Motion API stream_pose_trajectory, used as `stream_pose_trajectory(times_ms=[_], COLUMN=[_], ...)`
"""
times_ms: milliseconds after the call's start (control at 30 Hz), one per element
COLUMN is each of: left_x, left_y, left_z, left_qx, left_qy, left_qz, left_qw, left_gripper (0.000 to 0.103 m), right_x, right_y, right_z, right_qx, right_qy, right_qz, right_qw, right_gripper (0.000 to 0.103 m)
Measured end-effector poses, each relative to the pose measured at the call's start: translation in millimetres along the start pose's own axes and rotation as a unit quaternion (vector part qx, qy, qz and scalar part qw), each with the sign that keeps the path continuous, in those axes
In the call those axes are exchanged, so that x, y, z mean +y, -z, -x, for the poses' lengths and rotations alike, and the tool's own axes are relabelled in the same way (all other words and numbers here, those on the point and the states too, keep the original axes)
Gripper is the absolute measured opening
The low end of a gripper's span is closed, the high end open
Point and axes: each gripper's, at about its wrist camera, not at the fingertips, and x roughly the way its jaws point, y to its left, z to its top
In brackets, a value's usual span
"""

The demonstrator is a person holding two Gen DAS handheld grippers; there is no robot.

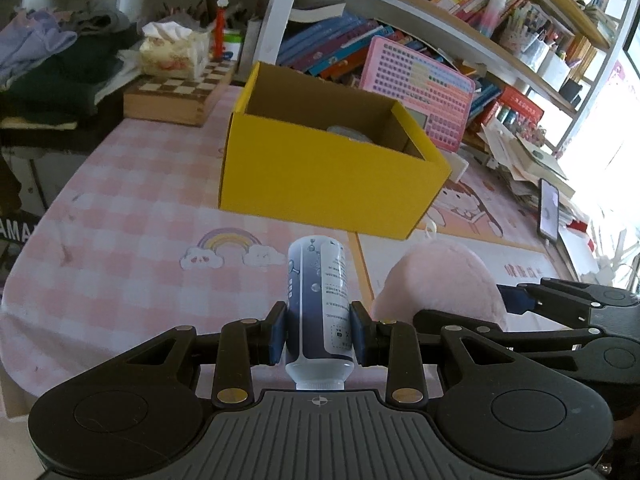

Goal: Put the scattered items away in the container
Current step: 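Lift the plush pig and white bottle and carry them over the yellow box, then open both tools to drop the plush pig and bottle into the box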

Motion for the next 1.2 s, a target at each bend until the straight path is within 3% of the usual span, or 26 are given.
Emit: stream_pose_trajectory(times_ms=[300, 533, 733, 900, 1200], left_x=[-7.2, -15.6, -16.9, -11.6, -0.6], left_y=[-41.9, -104.6, -154.4, -183.3, -206.1], left_z=[-5.6, -21.7, -52.9, -96.7, -184.3], left_qx=[-0.044, -0.086, -0.103, -0.087, -0.009], left_qy=[-0.006, 0.008, 0.004, -0.024, -0.096], left_qz=[-0.016, -0.025, -0.019, -0.023, -0.051], left_qw=[0.9989, 0.9959, 0.9945, 0.9957, 0.9940], left_gripper=[0.031, 0.031, 0.031, 0.031, 0.031], right_x=[-11.1, -40.2, -70.8, -95.7, -133.7], right_y=[-40.0, -101.2, -148.7, -175.4, -194.7], right_z=[-6.1, -10.6, -41.4, -86.7, -185.6], right_qx=[-0.048, -0.103, -0.125, -0.103, 0.008], right_qy=[-0.020, -0.024, -0.018, -0.021, -0.018], right_qz=[0.034, 0.036, 0.036, 0.030, -0.023], right_qw=[0.998, 0.994, 0.991, 0.994, 1.000], right_gripper=[0.054, 0.054, 0.054, 0.054, 0.054])
